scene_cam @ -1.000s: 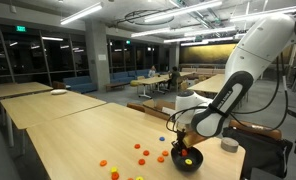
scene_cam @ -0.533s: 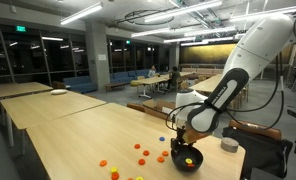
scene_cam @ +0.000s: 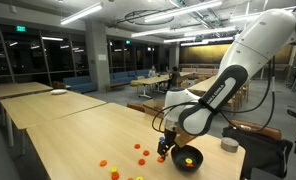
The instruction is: Put the circles inside the black bowl.
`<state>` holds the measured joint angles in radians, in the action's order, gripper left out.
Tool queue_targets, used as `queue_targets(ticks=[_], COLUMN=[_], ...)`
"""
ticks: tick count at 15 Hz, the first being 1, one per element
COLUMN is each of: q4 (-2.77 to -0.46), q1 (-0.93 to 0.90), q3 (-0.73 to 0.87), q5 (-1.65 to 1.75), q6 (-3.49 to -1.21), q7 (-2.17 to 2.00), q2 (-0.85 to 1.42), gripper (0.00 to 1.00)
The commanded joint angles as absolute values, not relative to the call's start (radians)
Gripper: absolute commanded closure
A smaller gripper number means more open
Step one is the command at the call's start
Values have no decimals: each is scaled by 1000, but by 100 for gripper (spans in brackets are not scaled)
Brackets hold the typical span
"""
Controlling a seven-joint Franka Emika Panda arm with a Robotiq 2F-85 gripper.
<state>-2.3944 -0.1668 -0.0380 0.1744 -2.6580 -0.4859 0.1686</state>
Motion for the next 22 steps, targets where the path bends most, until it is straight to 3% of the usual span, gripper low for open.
queue_targets(ticks=[1,10,22], q4=[-2301,-2064,-1874], q1=[-174,-173,-162], q3=[-85,-100,-171], q5=[121,110,65], q6=[-2646,-2630,-2522], q7=[-351,-85,71], q2=[246,503,659], gripper=[0,0,0])
